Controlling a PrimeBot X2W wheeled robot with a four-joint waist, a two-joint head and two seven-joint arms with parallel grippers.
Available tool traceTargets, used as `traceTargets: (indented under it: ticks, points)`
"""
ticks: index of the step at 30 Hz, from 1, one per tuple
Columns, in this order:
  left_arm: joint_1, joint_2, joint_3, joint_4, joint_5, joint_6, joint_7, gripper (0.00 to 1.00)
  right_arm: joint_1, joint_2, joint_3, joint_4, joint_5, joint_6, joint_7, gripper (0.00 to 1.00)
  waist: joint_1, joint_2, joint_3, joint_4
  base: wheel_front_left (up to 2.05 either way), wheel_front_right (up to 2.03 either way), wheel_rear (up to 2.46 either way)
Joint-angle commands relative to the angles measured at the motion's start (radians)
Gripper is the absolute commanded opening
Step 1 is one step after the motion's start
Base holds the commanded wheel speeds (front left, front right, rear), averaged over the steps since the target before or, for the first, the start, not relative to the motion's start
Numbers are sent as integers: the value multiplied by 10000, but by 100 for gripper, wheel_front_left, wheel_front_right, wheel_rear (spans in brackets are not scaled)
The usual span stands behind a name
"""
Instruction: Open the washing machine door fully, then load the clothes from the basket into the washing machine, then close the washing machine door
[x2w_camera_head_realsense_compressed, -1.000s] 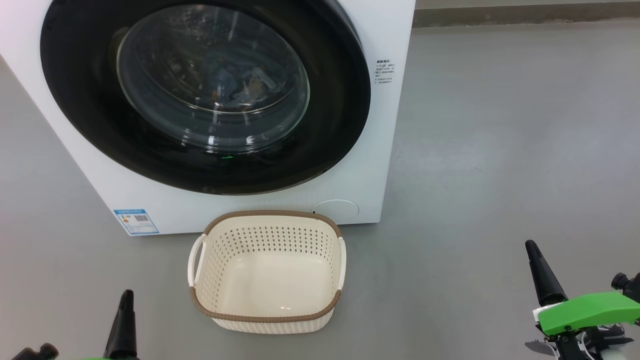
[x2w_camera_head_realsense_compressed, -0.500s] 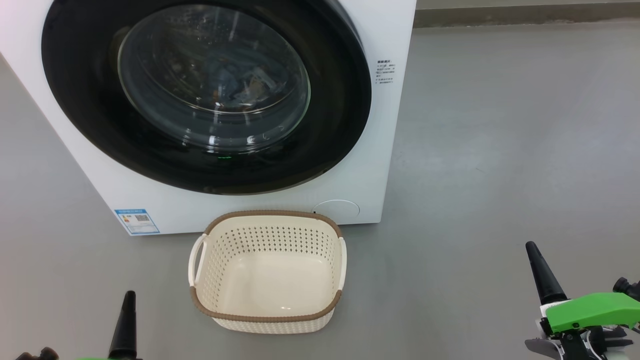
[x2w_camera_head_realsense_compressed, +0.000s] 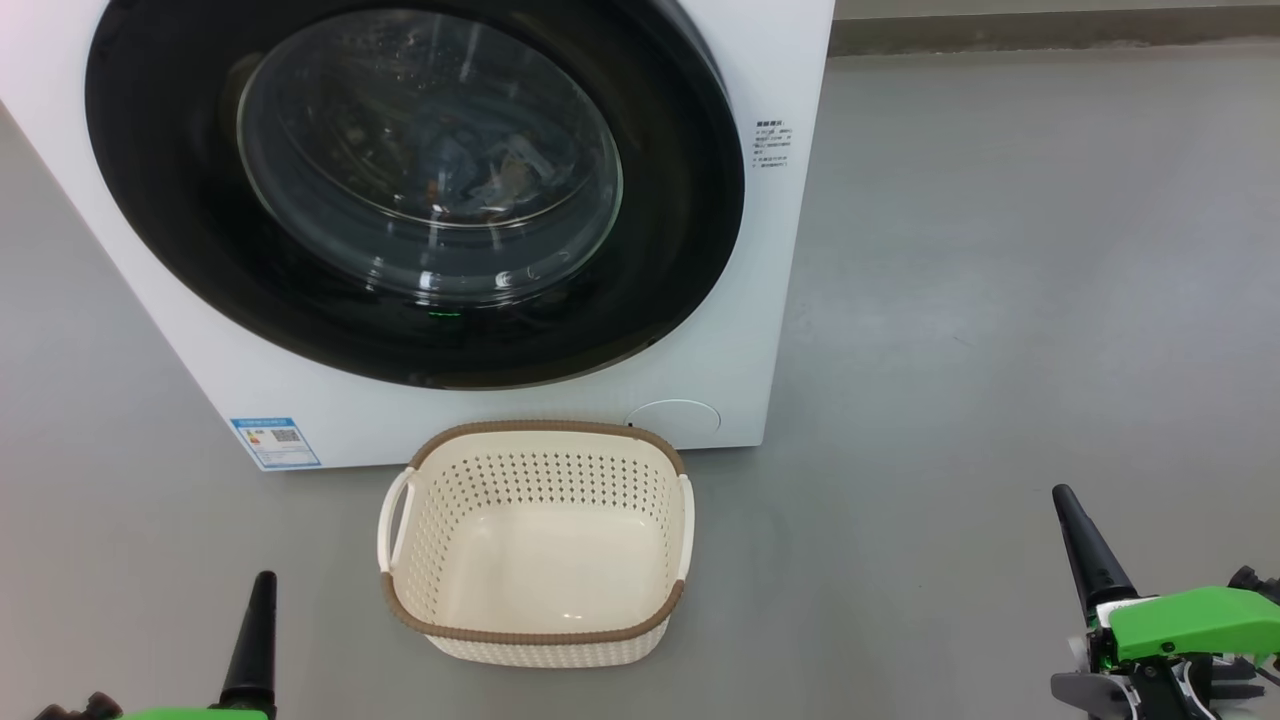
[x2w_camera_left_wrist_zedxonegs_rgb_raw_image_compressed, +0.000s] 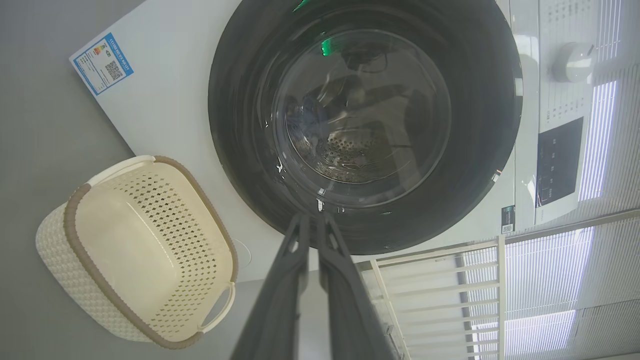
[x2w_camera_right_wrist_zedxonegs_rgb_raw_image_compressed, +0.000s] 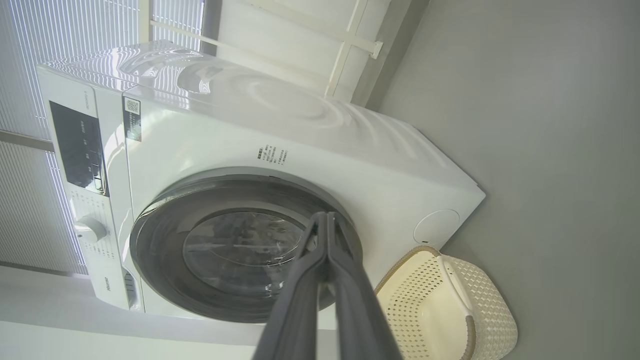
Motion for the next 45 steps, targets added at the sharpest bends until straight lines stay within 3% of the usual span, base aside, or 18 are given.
traceTargets:
  ticks: [1,26,45]
  points:
    - [-466,92,340,-249,-320,-21,105,0,-473,-62,0,-232,276,2,83,0,0,0,-1,3,0,0,0]
    - [-661,-261,720,-270,-2451,-25,812,0,-544,389,-611,-203,2372,2,792,0,0,0,-10,34,0,0,0]
    - [-662,-263,722,-270,-2461,-25,816,0,-547,409,-639,-201,2362,2,816,0,0,0,-10,34,0,0,0]
